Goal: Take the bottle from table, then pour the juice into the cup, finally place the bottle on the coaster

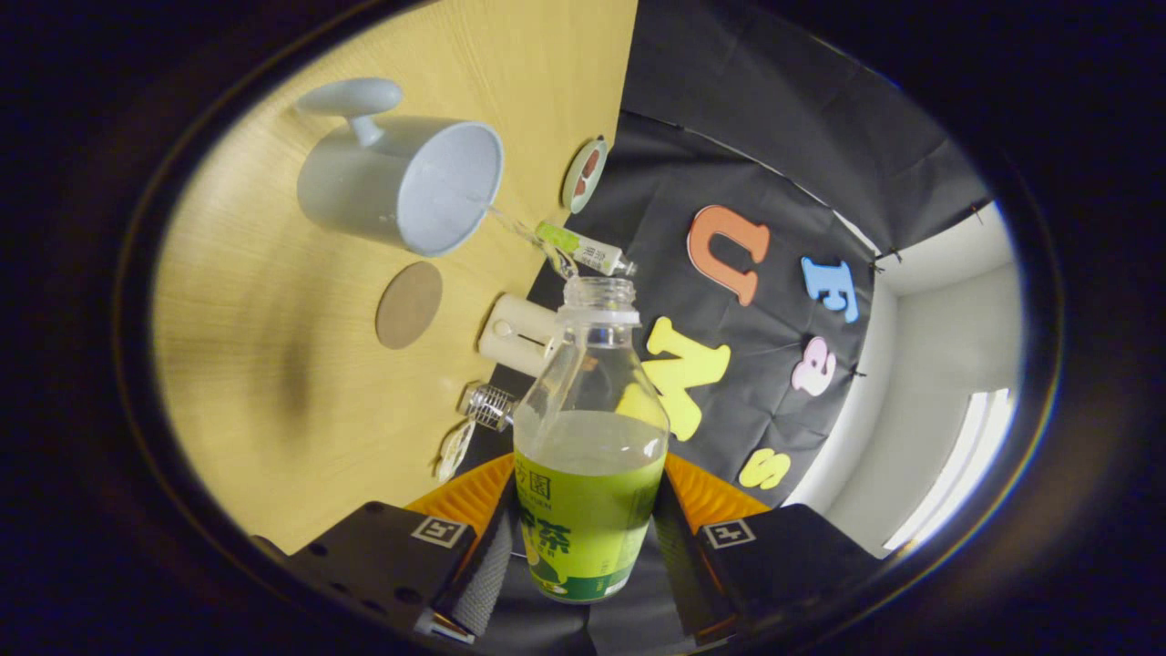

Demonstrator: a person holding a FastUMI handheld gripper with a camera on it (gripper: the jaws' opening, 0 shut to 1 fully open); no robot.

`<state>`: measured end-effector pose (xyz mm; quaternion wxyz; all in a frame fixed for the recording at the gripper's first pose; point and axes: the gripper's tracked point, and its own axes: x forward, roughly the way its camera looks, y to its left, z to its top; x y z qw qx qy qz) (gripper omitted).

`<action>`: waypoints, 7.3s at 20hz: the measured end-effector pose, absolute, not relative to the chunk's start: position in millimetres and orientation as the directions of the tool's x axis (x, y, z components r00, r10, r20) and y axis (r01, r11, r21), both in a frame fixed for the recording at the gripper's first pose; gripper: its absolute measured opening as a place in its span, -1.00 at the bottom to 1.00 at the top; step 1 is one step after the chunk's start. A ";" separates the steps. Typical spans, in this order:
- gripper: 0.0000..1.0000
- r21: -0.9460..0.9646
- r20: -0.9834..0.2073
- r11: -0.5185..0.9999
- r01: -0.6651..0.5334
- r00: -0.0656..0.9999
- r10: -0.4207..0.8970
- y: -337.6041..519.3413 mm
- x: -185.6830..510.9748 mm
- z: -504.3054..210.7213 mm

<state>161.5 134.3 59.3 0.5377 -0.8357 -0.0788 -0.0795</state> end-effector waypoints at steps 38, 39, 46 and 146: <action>0.58 -0.739 0.372 -0.563 0.370 0.921 0.116 150.3 148.9 106.9; 0.58 -0.738 0.369 -0.567 0.365 0.923 0.114 151.9 148.1 107.0; 0.58 -0.708 0.375 -0.598 0.374 0.918 0.131 161.0 143.9 115.2; 1.00 -0.120 -0.154 0.974 -0.193 0.973 0.174 183.5 314.6 -51.3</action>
